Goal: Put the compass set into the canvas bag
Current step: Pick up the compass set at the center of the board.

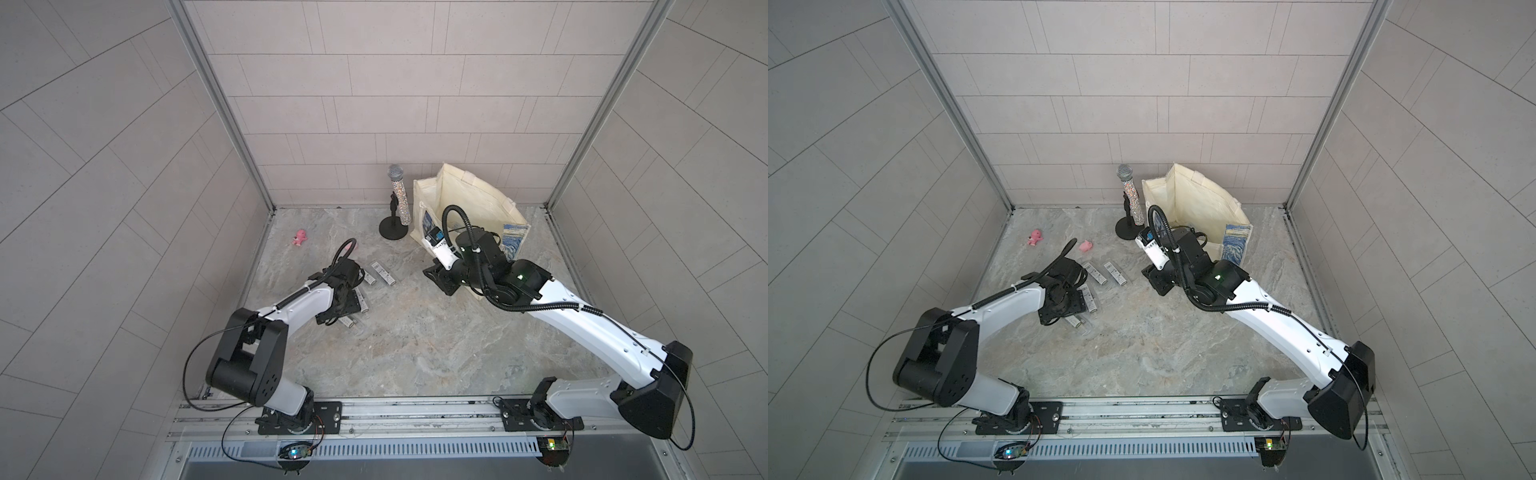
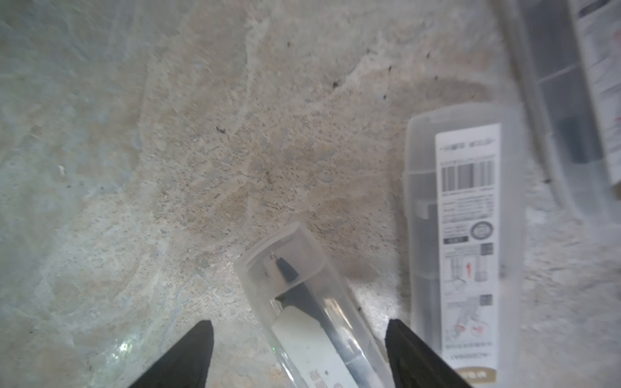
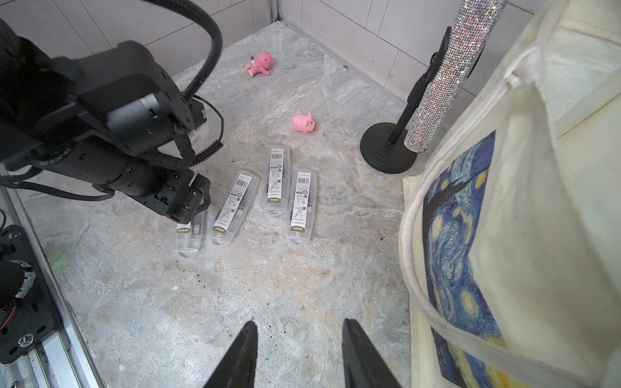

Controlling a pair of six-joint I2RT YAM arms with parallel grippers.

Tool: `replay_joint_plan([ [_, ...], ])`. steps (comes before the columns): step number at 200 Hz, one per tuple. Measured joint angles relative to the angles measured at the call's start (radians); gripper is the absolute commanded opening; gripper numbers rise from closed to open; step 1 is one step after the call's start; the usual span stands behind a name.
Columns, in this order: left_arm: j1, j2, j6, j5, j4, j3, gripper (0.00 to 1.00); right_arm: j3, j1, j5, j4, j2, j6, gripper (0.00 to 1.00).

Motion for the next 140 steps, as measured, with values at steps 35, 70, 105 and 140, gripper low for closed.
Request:
replay_joint_plan([
  [35, 0.0, -0.009, -0.074, 0.034, 0.02, -0.047, 0.83, 0.0, 0.0, -0.006, 0.0, 0.0, 0.0, 0.43],
  [70, 0.0, 0.015, -0.142, 0.065, 0.053, -0.063, 0.82, 0.0, 0.0, -0.016, 0.0, 0.0, 0.0, 0.44],
  [105, -0.003, 0.056, -0.194, 0.068, 0.082, -0.063, 0.7, 0.0, 0.0, -0.022, 0.0, -0.001, 0.0, 0.44],
  [140, -0.003, 0.062, -0.221, 0.047, 0.107, -0.063, 0.64, 0.0, 0.0, -0.022, 0.0, -0.006, 0.0, 0.44],
])
